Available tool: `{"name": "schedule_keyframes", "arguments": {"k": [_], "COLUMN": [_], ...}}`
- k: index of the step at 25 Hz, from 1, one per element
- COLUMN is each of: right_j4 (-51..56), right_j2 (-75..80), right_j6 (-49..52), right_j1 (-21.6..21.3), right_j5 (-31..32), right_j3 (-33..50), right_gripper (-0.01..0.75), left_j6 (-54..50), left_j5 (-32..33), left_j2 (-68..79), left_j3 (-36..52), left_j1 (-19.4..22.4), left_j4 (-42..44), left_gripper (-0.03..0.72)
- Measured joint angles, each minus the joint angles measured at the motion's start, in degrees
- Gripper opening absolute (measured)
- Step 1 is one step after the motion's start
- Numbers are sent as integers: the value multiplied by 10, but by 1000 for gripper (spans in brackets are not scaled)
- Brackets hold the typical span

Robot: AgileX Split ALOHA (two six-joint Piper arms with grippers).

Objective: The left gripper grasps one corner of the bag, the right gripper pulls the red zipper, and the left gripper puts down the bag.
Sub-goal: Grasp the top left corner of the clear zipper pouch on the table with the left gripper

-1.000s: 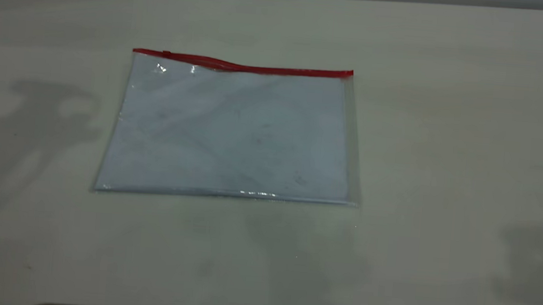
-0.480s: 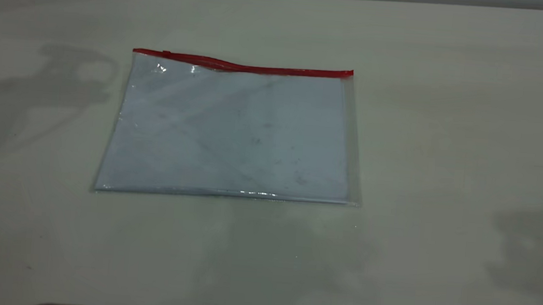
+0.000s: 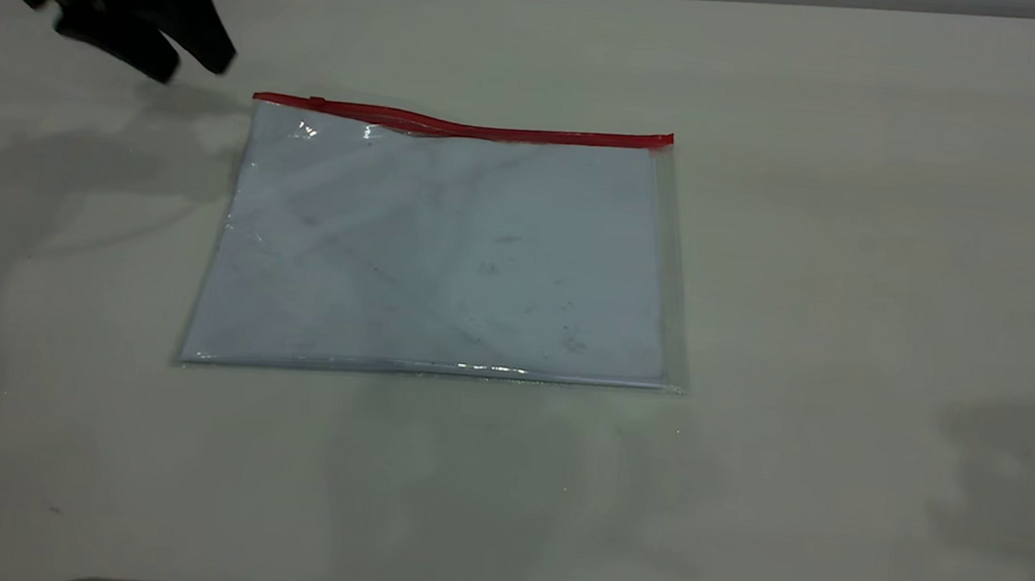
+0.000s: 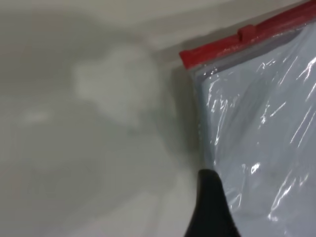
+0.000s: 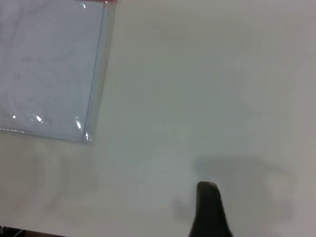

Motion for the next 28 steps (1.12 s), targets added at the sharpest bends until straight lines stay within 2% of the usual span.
{"name": "schedule_keyframes", "arguments": {"k": [5, 10, 19, 24, 28], "right_j4": [0, 0, 0, 0, -1], "right_j2": [0, 0, 0, 0, 0], "right_j6": [0, 0, 0, 0, 0], "right_j1": [0, 0, 0, 0, 0], "right_j5": [0, 0, 0, 0, 0], "right_j3": [0, -1, -1, -1, -1], "right_gripper": [580, 580, 580, 580, 580], "left_j6": [49, 57, 152, 174, 176], "left_j5": [-26, -59, -63, -55, -51], "left_j2": [39, 67, 101, 115, 125], "left_j3": [0, 0, 0, -2, -4], "left_j1": [0, 0, 0, 0, 0], "left_j4": [-57, -79, -196, -227, -233], "left_gripper": [590, 590, 590, 590, 542]}}
